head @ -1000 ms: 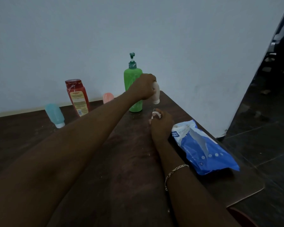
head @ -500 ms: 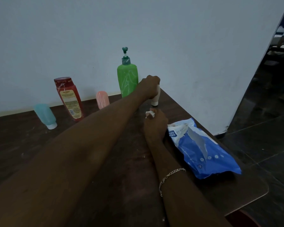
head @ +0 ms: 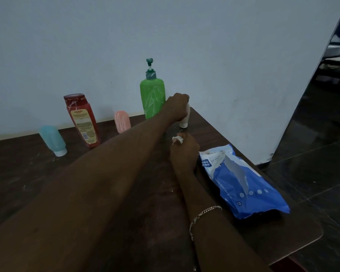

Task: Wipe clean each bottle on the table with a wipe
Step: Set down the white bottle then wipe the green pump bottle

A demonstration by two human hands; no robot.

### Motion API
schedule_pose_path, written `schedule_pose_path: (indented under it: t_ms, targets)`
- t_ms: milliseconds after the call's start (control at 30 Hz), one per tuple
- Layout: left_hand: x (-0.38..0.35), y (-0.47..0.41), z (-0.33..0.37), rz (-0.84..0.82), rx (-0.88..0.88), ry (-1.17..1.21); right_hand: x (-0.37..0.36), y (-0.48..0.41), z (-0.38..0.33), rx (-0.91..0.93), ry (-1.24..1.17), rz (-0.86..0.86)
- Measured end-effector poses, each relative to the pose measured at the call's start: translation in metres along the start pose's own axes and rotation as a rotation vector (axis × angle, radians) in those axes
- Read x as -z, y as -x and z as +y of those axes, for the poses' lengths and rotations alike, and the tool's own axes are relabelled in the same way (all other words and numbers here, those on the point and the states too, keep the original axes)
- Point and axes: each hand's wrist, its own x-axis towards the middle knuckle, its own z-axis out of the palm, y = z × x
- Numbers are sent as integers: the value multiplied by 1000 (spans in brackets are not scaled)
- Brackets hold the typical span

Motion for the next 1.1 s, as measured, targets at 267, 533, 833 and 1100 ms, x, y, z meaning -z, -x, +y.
schedule_pose_path:
  t_ms: [267, 533, 833, 1100]
  targets:
    - [20, 18, 17, 80, -63, -47, 1, 4, 0, 11, -52, 22]
    - [59, 76, 2, 532, -166, 299, 3, 6, -4, 2, -28, -3]
    - [113, 68, -71, 481, 364, 733, 1, 11, -4, 17, -165, 7]
    - [132, 45, -74, -7, 252, 1162, -2, 5, 0, 0, -104, -26]
